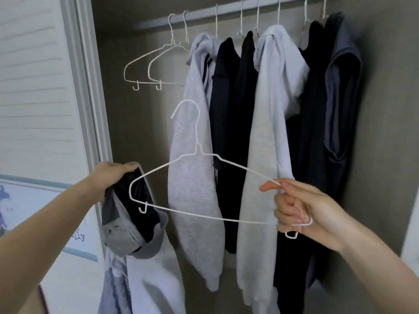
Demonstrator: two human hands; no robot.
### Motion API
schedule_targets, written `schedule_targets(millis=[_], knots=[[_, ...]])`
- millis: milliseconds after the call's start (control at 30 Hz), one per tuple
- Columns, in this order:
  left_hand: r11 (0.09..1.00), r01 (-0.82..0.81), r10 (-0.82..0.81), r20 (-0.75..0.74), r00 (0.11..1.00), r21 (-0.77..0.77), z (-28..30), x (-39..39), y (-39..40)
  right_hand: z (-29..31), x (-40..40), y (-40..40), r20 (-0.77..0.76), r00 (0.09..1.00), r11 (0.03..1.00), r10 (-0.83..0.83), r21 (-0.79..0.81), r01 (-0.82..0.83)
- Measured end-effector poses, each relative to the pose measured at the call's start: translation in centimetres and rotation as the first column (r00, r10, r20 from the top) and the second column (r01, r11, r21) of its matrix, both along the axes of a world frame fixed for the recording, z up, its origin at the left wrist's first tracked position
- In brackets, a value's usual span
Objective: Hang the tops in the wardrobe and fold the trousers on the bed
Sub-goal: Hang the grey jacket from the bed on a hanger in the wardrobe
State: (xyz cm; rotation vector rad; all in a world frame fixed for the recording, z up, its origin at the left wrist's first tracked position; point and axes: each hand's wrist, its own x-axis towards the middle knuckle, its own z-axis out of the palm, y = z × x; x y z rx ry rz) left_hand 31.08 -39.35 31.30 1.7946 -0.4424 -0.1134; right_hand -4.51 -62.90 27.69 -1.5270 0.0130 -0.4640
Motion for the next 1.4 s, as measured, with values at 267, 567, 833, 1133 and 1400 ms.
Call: schedule_targets(millis=[267, 567, 833, 1133, 1400], knots=[[0.981, 0.169, -0.192, 0.355, 0.915, 0.094, 0.7, -5.5, -4.4, -4.7, 5.7, 4.1, -0.004, 0.998, 0.998, -0.055, -0.013, 0.055], [0.881, 0.352, -0.452, 0.781, 0.431, 0.316, 1.8, -10.6, -2.6, -6.5, 3.2, 1.7, 0.255, 0.962, 0.950, -0.097, 0.313, 0.013], [0.942, 0.141, -0.332, 0.914, 0.235, 0.306, 2.9, -7.6, -3.4, -5.4, 2.4, 1.4, 0.340, 0.939, 0.934, -0.048, 0.349, -0.079], [0.999, -0.042, 0.014, 0.935, -0.354, -0.031, 0.6, -8.3, -4.8, -5.1, 2.5, -1.0, 0.194, 0.979, 0.931, 0.066, 0.340, -0.130], [0.973, -0.226, -0.115, 0.958, -0.263, 0.054, -0.6, -6.6, -4.6, -4.4, 3.1, 1.4, 0.276, 0.444, 0.291, -0.852, -0.454, 0.842]])
